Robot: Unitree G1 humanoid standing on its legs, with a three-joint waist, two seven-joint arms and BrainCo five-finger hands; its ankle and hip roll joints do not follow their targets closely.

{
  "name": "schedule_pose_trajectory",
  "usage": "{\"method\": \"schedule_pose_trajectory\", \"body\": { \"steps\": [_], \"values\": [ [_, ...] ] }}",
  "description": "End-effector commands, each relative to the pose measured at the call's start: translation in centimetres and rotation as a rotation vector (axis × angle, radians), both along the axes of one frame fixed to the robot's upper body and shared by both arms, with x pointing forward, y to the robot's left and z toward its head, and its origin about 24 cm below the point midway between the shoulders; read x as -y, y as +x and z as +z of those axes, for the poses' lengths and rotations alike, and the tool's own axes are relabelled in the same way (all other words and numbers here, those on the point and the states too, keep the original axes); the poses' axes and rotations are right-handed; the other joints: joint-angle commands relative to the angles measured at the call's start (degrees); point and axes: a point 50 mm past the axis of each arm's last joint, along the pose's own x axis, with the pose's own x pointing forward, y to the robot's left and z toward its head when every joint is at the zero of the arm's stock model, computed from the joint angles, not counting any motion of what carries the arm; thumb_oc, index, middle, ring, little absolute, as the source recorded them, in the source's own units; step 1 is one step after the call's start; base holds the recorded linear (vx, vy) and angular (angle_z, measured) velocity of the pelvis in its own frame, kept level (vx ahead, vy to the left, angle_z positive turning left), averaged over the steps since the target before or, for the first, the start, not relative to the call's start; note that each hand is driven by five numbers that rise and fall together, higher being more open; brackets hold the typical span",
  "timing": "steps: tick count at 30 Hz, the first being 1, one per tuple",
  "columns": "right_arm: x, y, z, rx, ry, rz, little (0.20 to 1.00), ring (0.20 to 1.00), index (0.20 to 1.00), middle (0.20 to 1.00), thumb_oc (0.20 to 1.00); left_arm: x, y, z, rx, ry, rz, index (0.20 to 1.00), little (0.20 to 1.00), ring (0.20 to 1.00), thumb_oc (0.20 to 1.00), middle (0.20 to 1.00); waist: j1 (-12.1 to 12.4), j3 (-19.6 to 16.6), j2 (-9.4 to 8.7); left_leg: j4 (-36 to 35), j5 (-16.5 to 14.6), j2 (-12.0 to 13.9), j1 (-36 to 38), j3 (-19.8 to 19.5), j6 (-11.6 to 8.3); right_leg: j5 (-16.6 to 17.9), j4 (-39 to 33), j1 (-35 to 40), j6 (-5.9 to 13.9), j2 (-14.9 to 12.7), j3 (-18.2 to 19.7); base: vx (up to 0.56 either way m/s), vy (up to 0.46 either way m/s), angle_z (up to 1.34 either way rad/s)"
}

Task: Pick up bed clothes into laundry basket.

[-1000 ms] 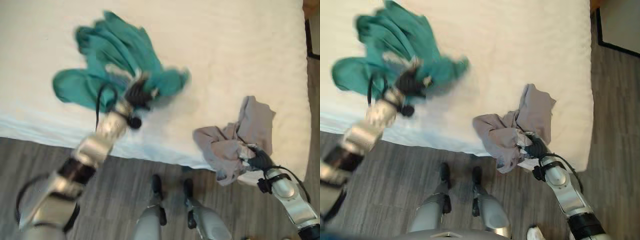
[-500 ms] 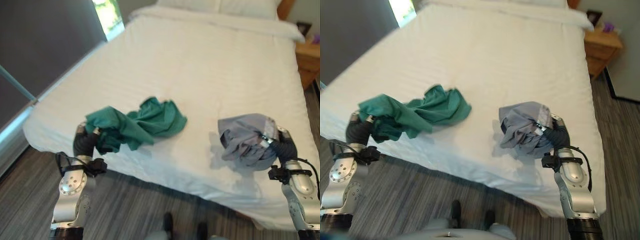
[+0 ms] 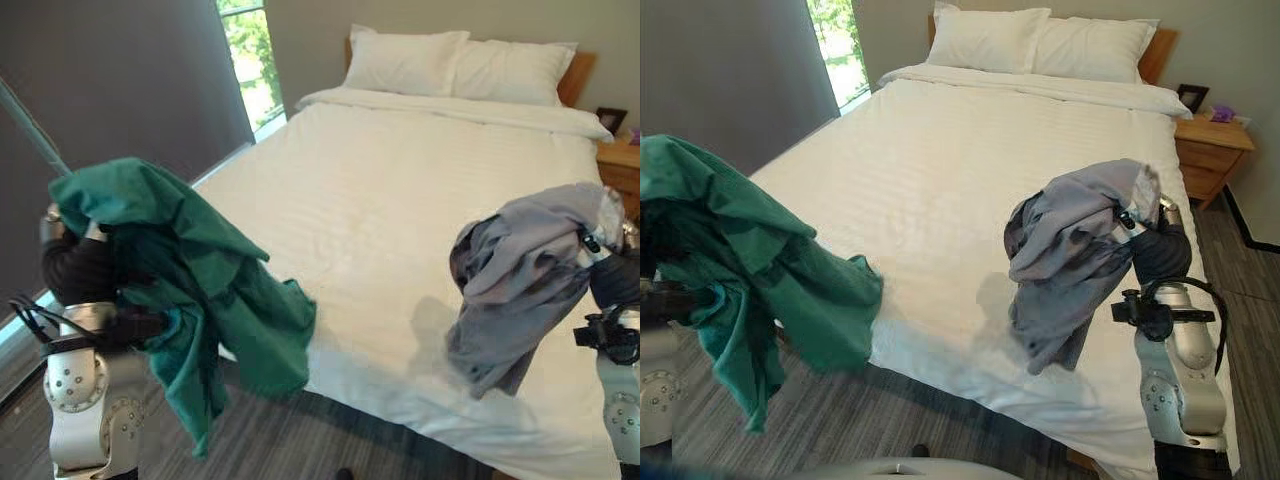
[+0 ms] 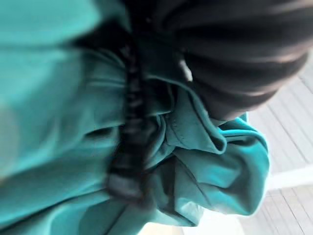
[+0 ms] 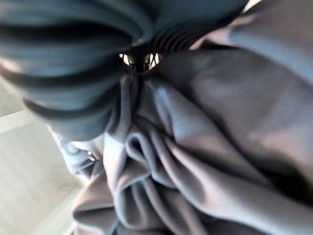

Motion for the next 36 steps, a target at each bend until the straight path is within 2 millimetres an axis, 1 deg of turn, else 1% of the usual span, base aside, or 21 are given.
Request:
{"method": "schedule_pose_trajectory", "body": {
  "steps": [1, 2, 4, 6, 7, 9, 11, 12, 13, 15, 17, 21, 22, 23, 27, 28, 29, 31, 34, 35, 36],
  "values": [
    [-1.1, -0.5, 1.7, 0.121, 0.037, 0.118, 0.2, 0.2, 0.2, 0.2, 0.2, 0.3, -0.2, 0.7, 0.007, 0.093, -0.063, 0.2, 0.2, 0.2, 0.2, 0.2, 0.94, -3.08, -2.76, 0.64, -3.04, 1.72, 3.32, -1.7, -2.17, 1.3, 3.97, -1.55, 5.29, -7.74, -0.9, 0.0, 0.0, 0.0],
    [-1.6, -0.6, 1.0, 0.09, 0.043, 0.151, 0.2, 0.2, 0.2, 0.2, 0.2, 0.4, -0.4, 0.0, -0.024, 0.079, -0.078, 0.2, 0.2, 0.2, 0.2, 0.2, 0.98, -2.91, -2.77, 0.64, -3.03, 1.73, 3.32, -1.7, -2.12, 1.35, 3.96, -1.6, 5.26, -7.77, -0.83, 0.0, 0.0, 0.0],
    [-2.9, -0.9, -1.0, 0.01, 0.105, 0.228, 0.2, 0.2, 0.2, 0.2, 0.2, 0.8, -0.6, -2.1, -0.108, 0.014, -0.121, 0.2, 0.2, 0.2, 0.2, 0.2, 1.02, -2.24, -2.69, 0.64, -3.55, 1.72, 3.7, -1.8, -2.1, 0.86, 3.94, -1.27, 5.26, -7.72, -0.69, 0.0, 0.0, 0.0],
    [-3.1, -1.0, -2.4, -0.064, 0.071, 0.213, 0.2, 0.2, 0.2, 0.2, 0.2, 1.2, -0.6, -4.2, -0.181, -0.054, -0.145, 0.2, 0.2, 0.2, 0.2, 0.2, 1.06, -1.63, -2.6, 0.64, -3.54, 1.76, 3.73, -1.89, -1.99, 0.87, 3.96, -1.28, 5.24, -7.71, -0.66, 0.0, 0.0, 0.0],
    [-3.3, -0.9, -3.6, -0.115, 0.08, 0.202, 0.2, 0.2, 0.2, 0.2, 0.2, 1.8, -0.5, -5.5, -0.237, -0.093, -0.177, 0.2, 0.2, 0.2, 0.2, 0.2, 1.14, -1.18, -2.57, 0.64, -3.43, 1.78, 3.67, -1.98, -1.89, 0.88, 4.0, -1.35, 5.21, -7.73, -0.65, 0.0, 0.0, 0.0],
    [-3.5, -0.8, -4.9, -0.163, 0.089, 0.187, 0.2, 0.2, 0.2, 0.2, 0.2, 2.5, -0.5, -7.0, -0.288, -0.146, -0.213, 0.2, 0.2, 0.2, 0.2, 0.2, 1.28, -0.64, -2.42, 0.64, -3.33, 1.78, 3.56, -2.12, -1.76, 0.9, 4.09, -1.45, 5.19, -7.76, -0.72, -0.02, 0.003, 0.0],
    [-3.9, -0.8, -6.6, -0.226, 0.099, 0.18, 0.2, 0.2, 0.2, 0.2, 0.2, 3.6, -0.2, -9.1, -0.362, -0.216, -0.264, 0.2, 0.2, 0.2, 0.2, 0.2, 1.22, -0.15, -2.47, 0.64, -3.21, 1.66, 3.35, -2.19, -1.63, 0.93, 4.24, -1.63, 5.21, -7.84, -0.76, -0.02, 0.004, 0.0],
    [-3.9, -0.8, -6.6, -0.226, 0.099, 0.18, 0.2, 0.2, 0.2, 0.2, 0.2, 3.6, -0.2, -9.1, -0.362, -0.216, -0.264, 0.2, 0.2, 0.2, 0.2, 0.2, 1.22, -0.15, -2.47, 0.64, -3.21, 1.66, 3.35, -2.19, -1.63, 0.93, 4.24, -1.63, 5.21, -7.84, -0.76, 0.0, 0.0, 0.0],
    [-4.0, -0.8, -7.6, -0.273, 0.063, 0.163, 0.2, 0.2, 0.2, 0.2, 0.2, 4.4, 0.1, -10.2, -0.411, -0.222, -0.295, 0.2, 0.2, 0.2, 0.2, 0.2, 1.17, 0.17, -2.47, 0.64, -3.21, 1.58, 3.3, -2.19, -1.52, 1.01, 4.26, -1.66, 5.31, -7.98, -0.92, 0.0, 0.0, 0.0],
    [-4.2, -0.8, -8.5, -0.305, 0.06, 0.159, 0.2, 0.2, 0.2, 0.2, 0.2, 5.3, 0.4, -11.6, -0.456, -0.275, -0.341, 0.2, 0.2, 0.2, 0.2, 0.2, 0.94, 0.41, -2.51, 0.64, -3.18, 1.49, 3.16, -2.23, -1.41, 1.06, 4.44, -1.79, 5.44, -8.08, -0.95, 0.0, 0.0, 0.0],
    [-4.4, -0.7, -8.9, -0.32, 0.058, 0.156, 0.2, 0.2, 0.2, 0.2, 0.2, 6.1, 0.8, -12.2, -0.483, -0.287, -0.373, 0.2, 0.2, 0.2, 0.2, 0.2, 0.86, 0.55, -2.54, 0.64, -3.19, 1.39, 3.11, -2.29, -1.28, 1.04, 4.78, -2.05, 5.48, -8.2, -0.88, 0.0, 0.007, 0.02],
    [-5.0, -0.6, -9.7, -0.346, 0.059, 0.159, 0.2, 0.2, 0.2, 0.2, 0.2, 6.9, 1.5, -12.5, -0.504, -0.253, -0.385, 0.2, 0.2, 0.2, 0.2, 0.2, 0.57, 0.84, -2.75, 0.64, -3.22, 1.17, 3.07, -2.22, -1.13, 1.02, 5.34, -2.46, 5.57, -8.32, -0.62, -0.01, 0.009, 0.04],
    [-5.0, -0.6, -9.7, -0.346, 0.059, 0.159, 0.2, 0.2, 0.2, 0.2, 0.2, 6.9, 1.5, -12.5, -0.503, -0.253, -0.384, 0.2, 0.2, 0.2, 0.2, 0.2, 0.57, 0.86, -2.76, 0.64, -3.22, 1.16, 3.07, -2.22, -1.13, 1.02, 5.34, -2.46, 5.57, -8.33, -0.62, -0.01, 0.005, 0.04],
    [-5.2, -0.6, -9.8, -0.348, 0.072, 0.165, 0.2, 0.2, 0.2, 0.2, 0.2, 6.8, 1.6, -12.2, -0.496, -0.212, -0.373, 0.2, 0.2, 0.2, 0.2, 0.2, 0.58, 0.78, -2.9, 0.64, -3.26, 1.16, 3.02, -2.18, -1.11, 1.01, 5.25, -2.46, 5.58, -8.3, -0.58, -0.01, 0.002, 0.03],
    [-5.1, -0.6, -9.6, -0.341, 0.068, 0.166, 0.2, 0.2, 0.2, 0.2, 0.2, 6.8, 1.9, -11.9, -0.487, -0.189, -0.37, 0.2, 0.2, 0.2, 0.2, 0.2, 0.38, 0.51, -3.12, 0.64, -3.3, 1.15, 3.01, -2.09, -1.13, 1.1, 5.16, -2.59, 5.6, -8.23, -0.4, 0.0, 0.0, 0.0],
    [0.4, 2.0, -8.2, -0.291, -0.038, -0.148, 0.2, 0.2, 0.2, 0.2, 0.2, 3.5, 3.3, -11.0, -0.397, -0.153, -0.048, 0.2, 0.2, 0.2, 0.2, 0.2, -4.49, 3.12, -1.86, 0.98, -2.73, 3.33, 3.21, -5.73, -2.36, -0.18, 7.68, -7.6, 2.67, -2.28, 13.82, -0.01, 0.017, -0.04],
    [0.4, 2.2, -8.0, -0.293, -0.058, -0.15, 0.2, 0.2, 0.2, 0.2, 0.2, 3.6, 3.1, -11.6, -0.423, -0.163, -0.045, 0.2, 0.2, 0.2, 0.2, 0.2, -4.25, 3.15, -2.22, 1.03, -2.93, 3.18, 3.41, -5.55, -1.94, -0.2, 8.09, -7.58, 2.76, -2.29, 14.2, 0.0, 0.015, -0.1],
    [0.7, 1.8, -8.1, -0.285, -0.028, -0.174, 0.2, 0.2, 0.2, 0.2, 0.2, 3.4, 2.7, -11.7, -0.433, -0.154, -0.035, 0.2, 0.2, 0.2, 0.2, 0.2, -4.07, 3.0, -2.42, 1.22, -3.19, 3.19, 3.56, -5.34, -1.8, -0.38, 8.08, -7.33, 2.7, -2.3, 14.27, 0.03, 0.004, -0.17],
    [1.2, 1.6, -8.3, -0.295, -0.033, -0.209, 0.2, 0.2, 0.2, 0.2, 0.2, 3.0, 2.6, -11.5, -0.429, -0.145, -0.018, 0.2, 0.2, 0.2, 0.2, 0.2, -4.22, 3.04, -2.71, 1.57, -3.55, 3.34, 4.04, -5.34, -1.8, -0.47, 8.22, -6.9, 2.58, -2.21, 14.7, 0.04, -0.019, -0.13],
    [2.1, 1.1, -7.7, -0.274, -0.065, -0.267, 0.2, 0.2, 0.2, 0.2, 0.2, 2.3, 2.5, -10.7, -0.395, -0.126, 0.02, 0.2, 0.2, 0.2, 0.2, 0.2, -4.7, 3.23, -3.06, 3.32, -4.36, 3.69, 4.01, -5.2, -2.08, -0.39, 8.53, -6.99, 2.53, -2.06, 15.21, -0.03, -0.044, -0.04],
    [3.5, 0.5, -6.4, -0.202, -0.043, -0.358, 0.2, 0.2, 0.2, 0.2, 0.2, 1.4, 2.8, -9.3, -0.333, -0.099, 0.074, 0.2, 0.2, 0.2, 0.2, 0.2, -5.62, 4.24, -3.82, 9.29, -5.51, 3.98, 1.7, -4.29, -3.02, -0.11, 8.2, -7.03, 2.39, -2.55, 15.69, -0.04, -0.043, -0.1]
  ]
}}
